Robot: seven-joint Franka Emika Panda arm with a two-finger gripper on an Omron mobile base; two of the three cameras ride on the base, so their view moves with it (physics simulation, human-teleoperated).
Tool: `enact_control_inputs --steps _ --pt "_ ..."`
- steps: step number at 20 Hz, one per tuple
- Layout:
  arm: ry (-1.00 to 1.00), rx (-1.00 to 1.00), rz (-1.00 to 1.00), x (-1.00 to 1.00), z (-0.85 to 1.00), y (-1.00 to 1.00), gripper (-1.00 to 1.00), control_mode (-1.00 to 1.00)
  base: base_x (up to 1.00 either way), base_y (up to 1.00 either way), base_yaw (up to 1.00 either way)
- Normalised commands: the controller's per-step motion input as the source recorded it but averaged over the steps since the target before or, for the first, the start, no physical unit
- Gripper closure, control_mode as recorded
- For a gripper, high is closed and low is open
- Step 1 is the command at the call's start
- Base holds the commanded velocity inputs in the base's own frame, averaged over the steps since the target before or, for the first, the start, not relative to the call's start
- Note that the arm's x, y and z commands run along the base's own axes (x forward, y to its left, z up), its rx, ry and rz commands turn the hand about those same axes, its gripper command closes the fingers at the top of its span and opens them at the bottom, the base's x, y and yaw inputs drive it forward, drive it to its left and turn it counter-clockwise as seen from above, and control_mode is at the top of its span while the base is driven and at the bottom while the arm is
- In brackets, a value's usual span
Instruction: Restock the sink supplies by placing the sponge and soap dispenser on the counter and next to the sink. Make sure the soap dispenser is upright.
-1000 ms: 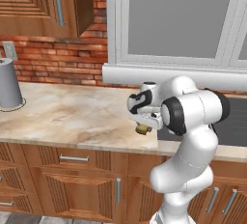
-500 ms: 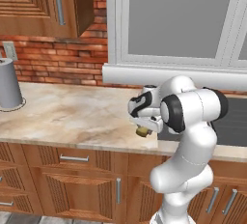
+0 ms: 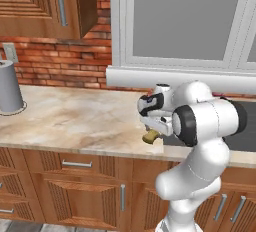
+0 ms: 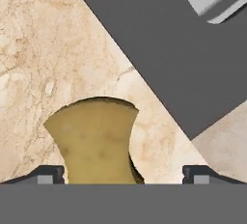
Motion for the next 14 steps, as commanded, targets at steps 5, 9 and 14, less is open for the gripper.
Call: enact_control_inputs --steps 5,9,14 --pt "-0.03 0.0 -0.13 -0.57 1.0 0.0 -1.0 -1.0 0.0 0.0 0.0" --pt "-0.05 0.0 -0.13 -0.63 1.0 0.0 -1.0 -1.0 0.0 0.0 0.0" --pt "-0.08 0.0 -0.15 -0.79 0.97 -0.04 -1.0 -1.0 0.0 0.0 0.0"
